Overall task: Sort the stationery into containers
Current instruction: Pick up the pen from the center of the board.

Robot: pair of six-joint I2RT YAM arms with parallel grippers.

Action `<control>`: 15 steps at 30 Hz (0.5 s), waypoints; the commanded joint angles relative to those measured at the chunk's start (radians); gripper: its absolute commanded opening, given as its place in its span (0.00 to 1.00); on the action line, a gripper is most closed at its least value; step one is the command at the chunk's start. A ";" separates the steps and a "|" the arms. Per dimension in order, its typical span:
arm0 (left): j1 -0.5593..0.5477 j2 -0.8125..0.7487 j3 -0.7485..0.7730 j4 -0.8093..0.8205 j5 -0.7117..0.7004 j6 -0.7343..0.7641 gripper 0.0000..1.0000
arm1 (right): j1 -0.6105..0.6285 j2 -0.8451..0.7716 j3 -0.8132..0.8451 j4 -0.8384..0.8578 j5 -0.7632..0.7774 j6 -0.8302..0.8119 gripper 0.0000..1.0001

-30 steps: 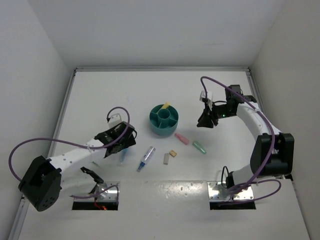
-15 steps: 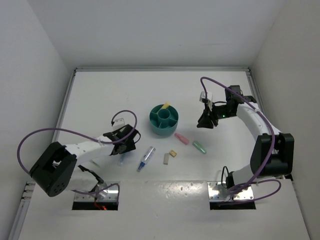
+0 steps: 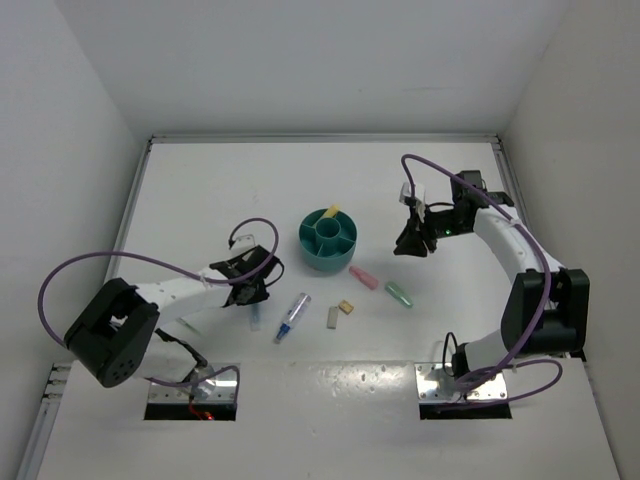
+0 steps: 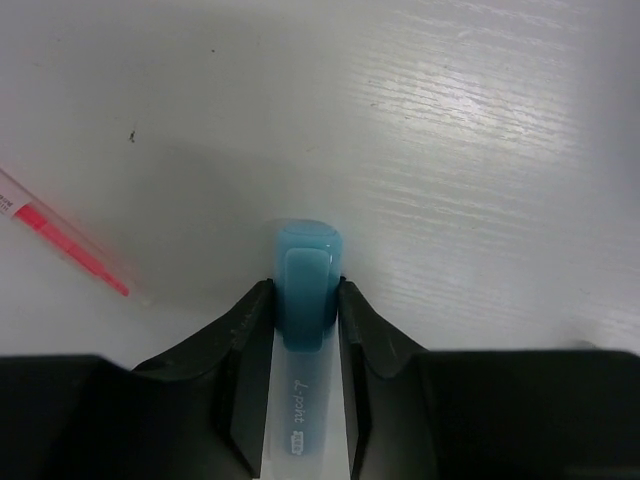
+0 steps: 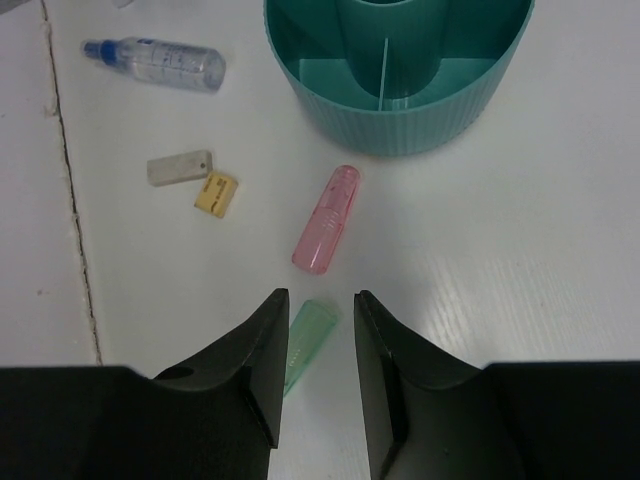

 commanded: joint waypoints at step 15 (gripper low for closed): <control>0.005 -0.173 0.294 0.366 0.037 0.364 0.00 | -0.003 0.008 0.021 -0.039 -0.055 -0.054 0.00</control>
